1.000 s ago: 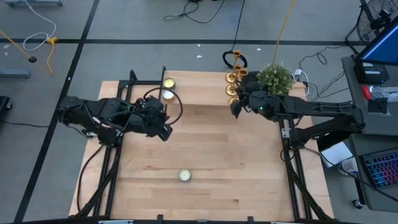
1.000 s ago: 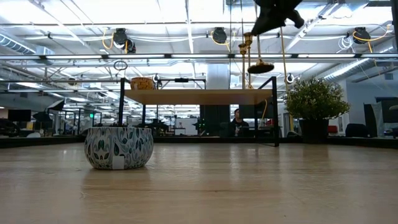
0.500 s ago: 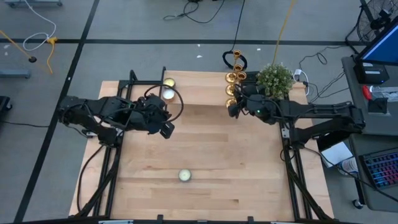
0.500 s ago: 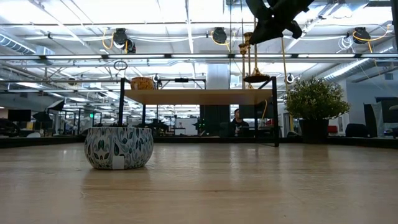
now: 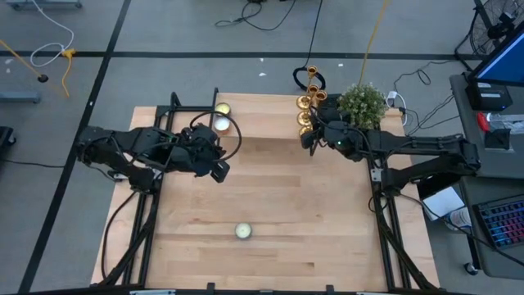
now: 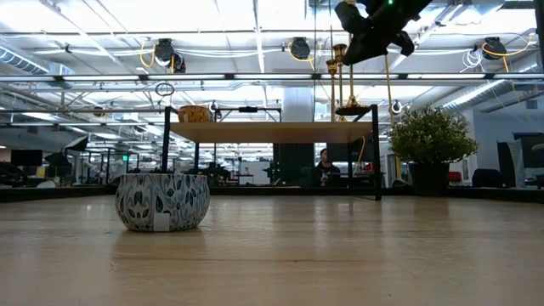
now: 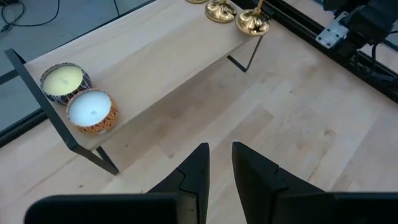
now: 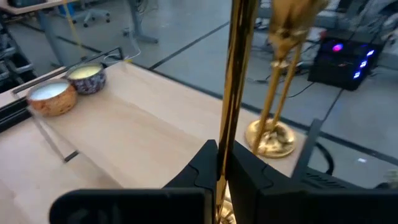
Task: Pick & Place candle stick holders
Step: Put the candle holder aligned with the other candle holder on the shelf
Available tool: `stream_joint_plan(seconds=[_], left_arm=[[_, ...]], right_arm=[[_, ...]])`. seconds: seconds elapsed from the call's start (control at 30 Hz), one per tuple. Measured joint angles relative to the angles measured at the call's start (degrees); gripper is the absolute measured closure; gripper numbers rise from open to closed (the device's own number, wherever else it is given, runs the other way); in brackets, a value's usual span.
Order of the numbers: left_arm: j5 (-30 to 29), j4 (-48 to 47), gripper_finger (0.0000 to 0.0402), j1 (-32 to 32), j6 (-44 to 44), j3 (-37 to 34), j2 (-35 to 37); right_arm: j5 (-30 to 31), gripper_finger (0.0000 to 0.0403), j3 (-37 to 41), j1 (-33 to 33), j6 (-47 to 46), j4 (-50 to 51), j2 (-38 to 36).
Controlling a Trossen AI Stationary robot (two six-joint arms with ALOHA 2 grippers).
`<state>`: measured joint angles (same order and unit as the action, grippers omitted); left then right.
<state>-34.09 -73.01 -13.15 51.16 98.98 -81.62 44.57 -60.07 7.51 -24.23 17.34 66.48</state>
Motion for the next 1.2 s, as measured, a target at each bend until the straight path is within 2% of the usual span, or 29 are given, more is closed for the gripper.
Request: stream_joint_plan(seconds=[0.27, 0.6, 1.2], left_arm=[[0.04, 0.02, 0.0328, -0.11, 0.0, 0.0, 0.0], [0.07, 0.02, 0.0328, -0.07, -0.28, 0.0, 0.0], [0.24, 0.0, 0.0328, -0.07, -0.44, 0.0, 0.0]], right_arm=[[0.7, 0.0391, -0.02, 0.46, -0.67, -2.82, -0.02], [0.82, 0.0391, 0.0, 0.59, -2.12, -0.77, -0.02], [-2.26, 0.0391, 0.02, 1.93, -3.65, -1.42, 2.17]])
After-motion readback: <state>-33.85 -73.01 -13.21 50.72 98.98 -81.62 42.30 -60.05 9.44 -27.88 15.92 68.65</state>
